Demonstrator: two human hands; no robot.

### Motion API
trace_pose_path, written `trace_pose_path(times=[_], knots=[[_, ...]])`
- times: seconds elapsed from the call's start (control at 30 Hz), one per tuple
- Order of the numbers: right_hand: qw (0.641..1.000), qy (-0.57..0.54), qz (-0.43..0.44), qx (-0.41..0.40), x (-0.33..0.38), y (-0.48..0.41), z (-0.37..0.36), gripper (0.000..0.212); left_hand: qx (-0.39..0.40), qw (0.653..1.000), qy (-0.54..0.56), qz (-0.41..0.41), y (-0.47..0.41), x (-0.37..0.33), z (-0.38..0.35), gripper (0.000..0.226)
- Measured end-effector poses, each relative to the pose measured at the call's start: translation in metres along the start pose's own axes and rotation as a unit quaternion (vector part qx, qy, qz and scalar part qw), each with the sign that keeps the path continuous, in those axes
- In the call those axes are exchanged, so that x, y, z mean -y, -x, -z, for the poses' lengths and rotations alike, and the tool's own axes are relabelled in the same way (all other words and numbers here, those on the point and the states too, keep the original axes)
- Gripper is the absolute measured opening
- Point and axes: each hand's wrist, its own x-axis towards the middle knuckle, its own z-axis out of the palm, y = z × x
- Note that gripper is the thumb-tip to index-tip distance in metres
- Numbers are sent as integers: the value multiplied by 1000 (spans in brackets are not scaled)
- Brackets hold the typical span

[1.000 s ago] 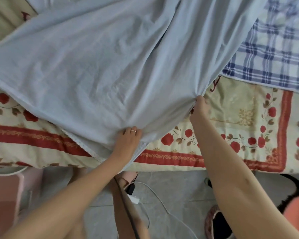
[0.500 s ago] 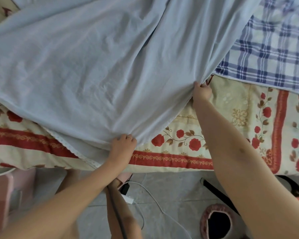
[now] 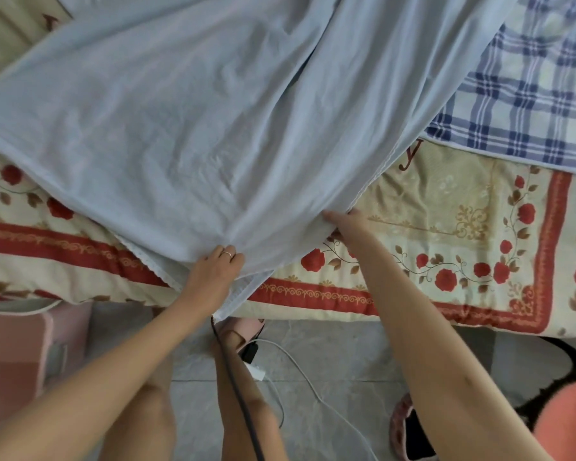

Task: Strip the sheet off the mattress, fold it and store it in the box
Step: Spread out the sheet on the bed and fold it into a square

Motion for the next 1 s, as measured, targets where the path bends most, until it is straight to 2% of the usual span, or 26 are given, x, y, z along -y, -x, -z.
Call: trace_pose_path(times=[0.07, 0.17, 0.23, 0.3, 0.33, 0.4, 0.47, 0.53, 0.63, 0.67, 0.8, 0.9, 1.0], knots=[[998, -39, -27, 34, -11, 8, -11, 36, -9, 999, -6, -33, 4, 8, 2, 41], [997, -71, -25, 8, -16, 12, -23, 33, 38, 998, 1, -54, 8, 25, 4, 38], [998, -60, -15, -20, -20, 12, -30, 28, 119, 990, 21, -69, 10, 33, 9, 38], [997, -45, -13, -56, -20, 11, -34, 25, 194, 976, 101, 3, 2, 44, 21, 23], [996, -31, -14, -80, -21, 11, -38, 25, 181, 967, 174, 43, -5, 53, 31, 21], [993, -5, -18, -116, -17, 11, -42, 23, 32, 964, 251, 78, -31, 77, 49, 24], [990, -7, -21, -138, -15, 13, -48, 21, -129, 961, 224, 103, -68, 117, 63, 35], [987, -31, -30, -154, -16, 14, -54, 22, -201, 948, 155, 192, -108, 158, 82, 42], [979, -54, -51, -191, -12, 10, -65, 22, -210, 917, 124, 315, -158, 212, 115, 54], [975, -58, -58, -205, -10, 9, -70, 20, -205, 913, 124, 330, -170, 224, 121, 55], [958, -31, -51, -279, -2, 11, -91, 12, -155, 937, 69, 307, -185, 235, 112, 47], [940, -47, -59, -333, 3, 10, -102, 22, -166, 943, 58, 284, -192, 246, 113, 36], [929, -81, -60, -355, 3, 7, -109, 21, -170, 951, 84, 244, -205, 263, 122, 19]])
